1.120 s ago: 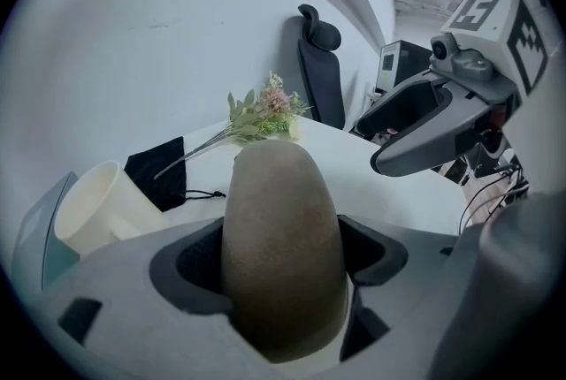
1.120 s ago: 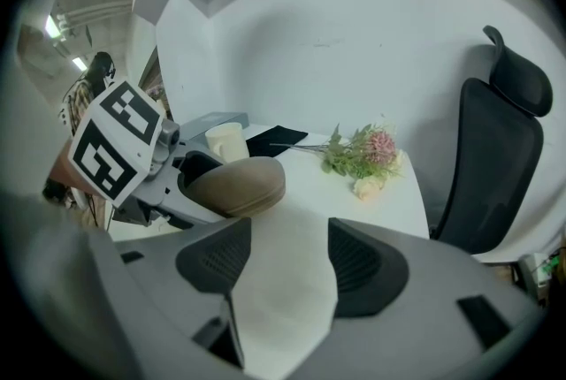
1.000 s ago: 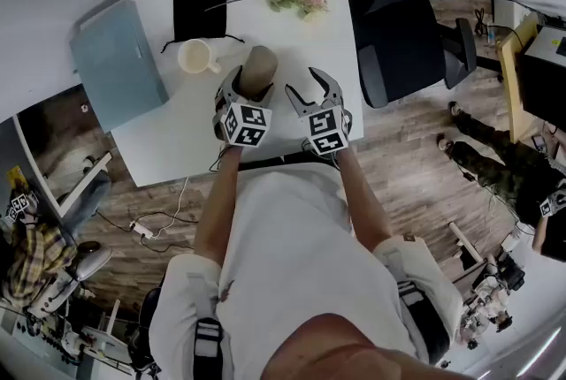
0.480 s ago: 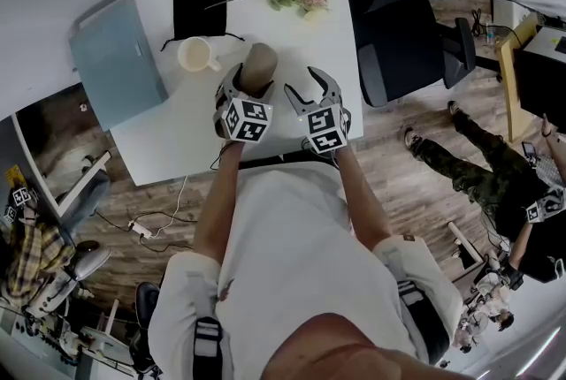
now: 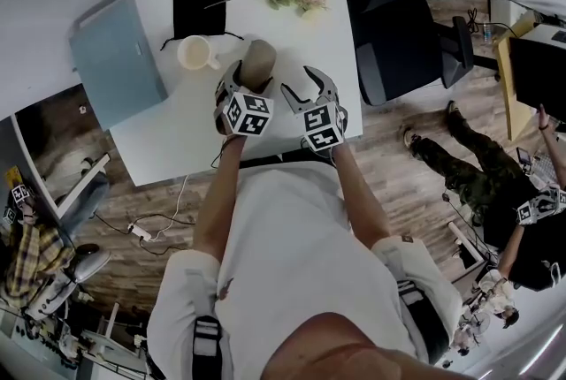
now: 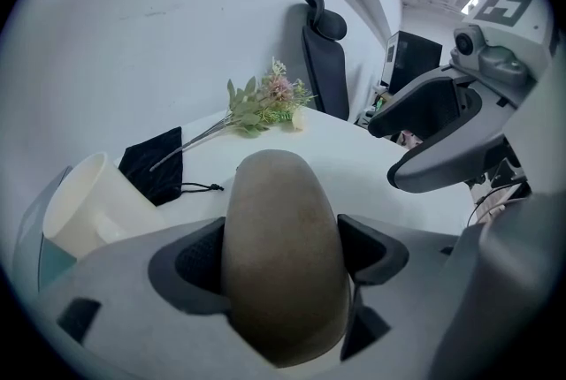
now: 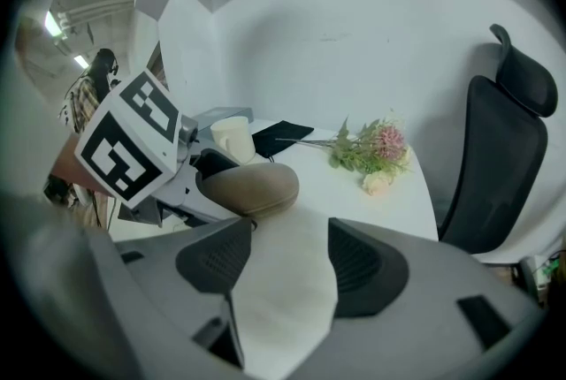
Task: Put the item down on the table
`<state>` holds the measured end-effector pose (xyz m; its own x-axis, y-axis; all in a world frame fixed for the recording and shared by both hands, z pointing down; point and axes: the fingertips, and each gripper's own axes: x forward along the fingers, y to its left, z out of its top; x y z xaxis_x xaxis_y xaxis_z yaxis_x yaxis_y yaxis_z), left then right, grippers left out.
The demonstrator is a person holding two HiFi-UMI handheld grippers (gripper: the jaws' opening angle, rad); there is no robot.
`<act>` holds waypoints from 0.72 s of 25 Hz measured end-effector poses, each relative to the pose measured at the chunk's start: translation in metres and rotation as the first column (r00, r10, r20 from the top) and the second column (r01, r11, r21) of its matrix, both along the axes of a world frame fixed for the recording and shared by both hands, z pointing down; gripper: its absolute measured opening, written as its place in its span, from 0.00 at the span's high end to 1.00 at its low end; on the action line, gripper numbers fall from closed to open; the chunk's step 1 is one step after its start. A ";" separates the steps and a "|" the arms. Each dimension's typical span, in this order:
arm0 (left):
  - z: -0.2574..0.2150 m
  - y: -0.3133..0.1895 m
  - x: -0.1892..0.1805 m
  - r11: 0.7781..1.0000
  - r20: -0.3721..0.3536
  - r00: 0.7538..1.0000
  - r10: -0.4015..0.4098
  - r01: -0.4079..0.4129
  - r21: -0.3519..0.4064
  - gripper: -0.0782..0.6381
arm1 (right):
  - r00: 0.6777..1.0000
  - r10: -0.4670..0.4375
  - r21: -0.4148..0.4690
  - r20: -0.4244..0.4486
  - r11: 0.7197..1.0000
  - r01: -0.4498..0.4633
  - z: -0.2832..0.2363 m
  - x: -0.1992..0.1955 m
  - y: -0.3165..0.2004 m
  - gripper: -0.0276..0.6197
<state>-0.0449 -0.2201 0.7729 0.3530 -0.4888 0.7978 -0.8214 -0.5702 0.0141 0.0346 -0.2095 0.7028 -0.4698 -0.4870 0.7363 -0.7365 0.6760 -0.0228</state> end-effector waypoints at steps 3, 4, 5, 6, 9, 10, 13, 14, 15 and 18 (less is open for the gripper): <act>0.001 -0.001 0.000 1.000 -0.006 1.000 -0.003 0.003 -0.003 0.34 | 1.000 -0.002 0.008 -0.001 1.000 0.002 -0.001 -0.001 -0.001 0.53; 0.001 -0.001 0.000 1.000 -0.009 1.000 -0.002 0.002 -0.003 0.34 | 1.000 -0.001 0.014 0.000 1.000 0.001 -0.002 -0.002 -0.002 0.53; 0.001 -0.001 0.000 1.000 -0.013 1.000 -0.002 0.001 -0.003 0.34 | 1.000 0.000 0.017 -0.001 1.000 0.000 -0.003 -0.002 -0.003 0.53; 0.001 -0.001 -0.001 1.000 -0.016 1.000 -0.002 0.002 -0.005 0.34 | 1.000 0.001 0.018 -0.003 1.000 -0.001 -0.004 -0.002 -0.003 0.53; 0.000 -0.002 -0.001 1.000 -0.021 1.000 -0.004 0.004 -0.002 0.34 | 1.000 0.001 0.020 -0.003 1.000 -0.001 -0.006 -0.003 -0.002 0.53; 0.000 -0.002 -0.001 1.000 -0.021 1.000 -0.004 0.004 0.001 0.34 | 1.000 0.001 0.022 -0.002 1.000 -0.001 -0.006 -0.004 -0.002 0.53; -0.001 -0.002 0.000 1.000 -0.027 1.000 -0.003 0.003 0.008 0.33 | 1.000 0.004 0.028 -0.005 1.000 -0.004 -0.010 -0.003 -0.002 0.53; -0.001 -0.002 0.000 1.000 -0.032 0.999 -0.002 0.003 0.008 0.33 | 1.000 0.005 0.031 -0.005 1.000 -0.005 -0.010 -0.002 -0.002 0.53; -0.001 -0.002 0.000 1.000 -0.040 0.999 -0.001 0.001 0.008 0.33 | 1.000 0.008 0.034 -0.006 0.999 -0.007 -0.011 -0.002 -0.002 0.53; -0.001 -0.002 0.000 1.000 -0.064 0.998 0.006 -0.006 0.009 0.33 | 1.000 0.012 0.042 -0.007 0.999 -0.012 -0.013 -0.004 -0.001 0.52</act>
<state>-0.0448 -0.2223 0.7717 0.4061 -0.4936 0.7690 -0.8155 -0.5755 0.0612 0.0310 -0.2108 0.6897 -0.4582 -0.5232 0.7185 -0.7446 0.6674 0.0111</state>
